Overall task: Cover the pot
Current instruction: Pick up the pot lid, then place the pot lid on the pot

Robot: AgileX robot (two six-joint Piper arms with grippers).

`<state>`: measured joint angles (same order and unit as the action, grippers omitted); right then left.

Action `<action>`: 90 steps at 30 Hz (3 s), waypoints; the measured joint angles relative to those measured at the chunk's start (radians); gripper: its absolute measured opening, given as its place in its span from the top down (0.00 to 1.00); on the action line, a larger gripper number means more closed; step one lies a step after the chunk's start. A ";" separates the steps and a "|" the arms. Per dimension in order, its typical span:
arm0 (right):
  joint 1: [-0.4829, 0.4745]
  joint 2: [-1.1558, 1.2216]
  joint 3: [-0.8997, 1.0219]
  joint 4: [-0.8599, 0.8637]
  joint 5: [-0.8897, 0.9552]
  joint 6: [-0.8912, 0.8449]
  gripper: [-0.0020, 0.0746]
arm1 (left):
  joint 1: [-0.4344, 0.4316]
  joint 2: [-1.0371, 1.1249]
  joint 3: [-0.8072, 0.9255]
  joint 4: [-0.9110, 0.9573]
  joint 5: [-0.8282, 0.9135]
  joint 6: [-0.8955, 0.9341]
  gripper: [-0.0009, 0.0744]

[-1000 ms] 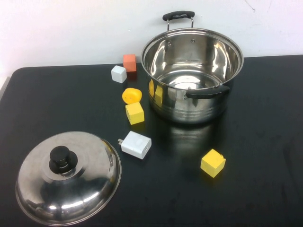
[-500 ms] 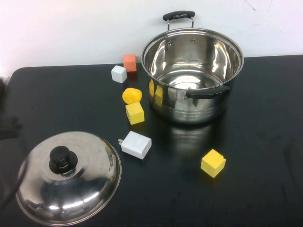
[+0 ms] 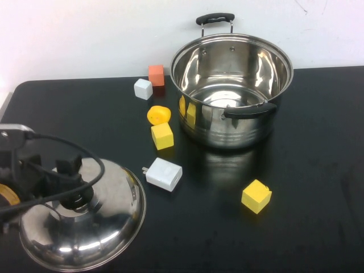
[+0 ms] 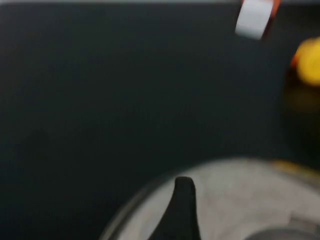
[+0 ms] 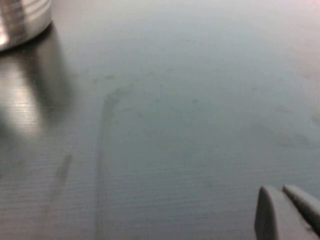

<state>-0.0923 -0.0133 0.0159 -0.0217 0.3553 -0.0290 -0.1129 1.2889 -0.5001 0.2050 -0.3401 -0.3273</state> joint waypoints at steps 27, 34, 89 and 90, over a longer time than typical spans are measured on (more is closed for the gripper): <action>0.000 0.000 0.000 0.000 0.000 0.000 0.98 | -0.094 -0.269 0.000 0.118 0.210 -0.035 0.21; 0.000 0.000 0.000 0.000 0.000 0.000 0.98 | -0.094 -0.242 0.065 0.153 0.208 -0.030 0.21; 0.000 0.000 0.000 0.000 0.000 0.000 0.98 | -0.232 0.132 -0.814 0.016 0.520 -0.001 0.57; 0.000 0.000 0.000 0.000 0.000 0.000 0.98 | -0.252 0.166 -0.869 0.016 0.542 -0.001 0.57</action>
<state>-0.0923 -0.0133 0.0159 -0.0217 0.3553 -0.0290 -0.3652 1.4553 -1.3691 0.2214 0.2015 -0.3285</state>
